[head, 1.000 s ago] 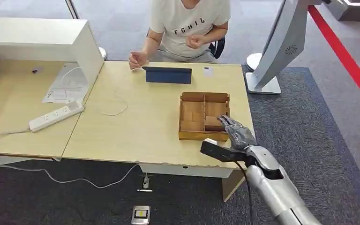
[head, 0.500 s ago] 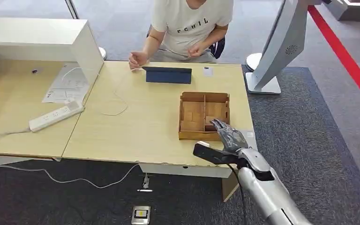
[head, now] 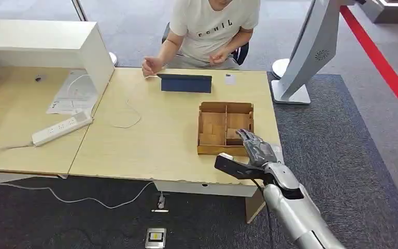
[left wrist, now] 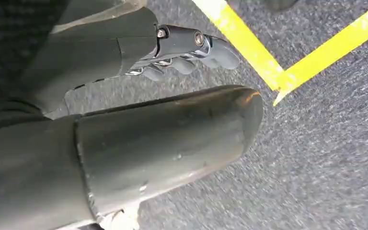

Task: Pass the card to the sensor for recognition and then transmit it.

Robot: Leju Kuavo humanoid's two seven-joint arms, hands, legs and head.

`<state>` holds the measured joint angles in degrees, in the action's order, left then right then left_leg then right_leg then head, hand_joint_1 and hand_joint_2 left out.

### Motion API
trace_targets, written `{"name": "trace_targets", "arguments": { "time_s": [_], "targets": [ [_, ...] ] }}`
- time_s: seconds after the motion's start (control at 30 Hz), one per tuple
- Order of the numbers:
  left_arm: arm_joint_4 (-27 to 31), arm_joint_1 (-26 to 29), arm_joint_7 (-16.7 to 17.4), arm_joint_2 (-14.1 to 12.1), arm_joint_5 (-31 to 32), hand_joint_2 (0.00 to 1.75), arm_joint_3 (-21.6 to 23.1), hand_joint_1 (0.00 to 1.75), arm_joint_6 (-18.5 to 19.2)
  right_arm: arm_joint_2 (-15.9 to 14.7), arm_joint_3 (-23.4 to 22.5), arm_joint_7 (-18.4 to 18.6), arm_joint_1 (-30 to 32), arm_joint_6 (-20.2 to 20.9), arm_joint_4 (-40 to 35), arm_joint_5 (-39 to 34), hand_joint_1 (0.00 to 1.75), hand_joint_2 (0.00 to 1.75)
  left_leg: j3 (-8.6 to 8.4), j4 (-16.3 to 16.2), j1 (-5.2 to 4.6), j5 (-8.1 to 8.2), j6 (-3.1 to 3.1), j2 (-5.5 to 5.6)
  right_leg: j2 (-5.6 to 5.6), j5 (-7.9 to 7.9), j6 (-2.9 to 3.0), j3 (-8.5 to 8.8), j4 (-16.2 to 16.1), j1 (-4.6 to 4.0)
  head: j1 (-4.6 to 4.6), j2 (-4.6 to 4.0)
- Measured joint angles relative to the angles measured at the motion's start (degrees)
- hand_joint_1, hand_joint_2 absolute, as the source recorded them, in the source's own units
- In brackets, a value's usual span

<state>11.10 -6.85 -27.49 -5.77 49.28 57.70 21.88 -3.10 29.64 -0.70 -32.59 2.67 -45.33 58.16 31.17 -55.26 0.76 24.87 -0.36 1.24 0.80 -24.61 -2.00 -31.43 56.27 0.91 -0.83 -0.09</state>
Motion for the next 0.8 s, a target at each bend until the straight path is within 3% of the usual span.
{"name": "trace_targets", "arguments": {
  "time_s": [0.23, 0.8],
  "targets": [
    [-0.15, -0.86, 2.25, -0.92, -5.37, 0.00, -4.70, 0.00, 1.66, -0.24, -0.33, 0.26, 0.73, 0.00, -0.33, 0.88, 0.00, 1.75, 0.00, 0.00, -0.01, 0.00, 0.00, -0.04, 0.07, 0.03, 0.02, 0.01, 0.01, 0.01, 0.04, 0.00],
    [-0.22, -1.06, 6.64, -1.31, -11.76, 0.00, -14.01, 0.00, 3.21, -0.39, -0.50, -0.33, 1.56, -0.33, -0.57, 2.21, 0.00, 1.75, 0.04, 0.01, 0.00, 0.01, -0.01, -0.07, 0.07, 0.03, 0.03, -0.01, 0.02, 0.00, 0.00, 0.00]
  ]
}}
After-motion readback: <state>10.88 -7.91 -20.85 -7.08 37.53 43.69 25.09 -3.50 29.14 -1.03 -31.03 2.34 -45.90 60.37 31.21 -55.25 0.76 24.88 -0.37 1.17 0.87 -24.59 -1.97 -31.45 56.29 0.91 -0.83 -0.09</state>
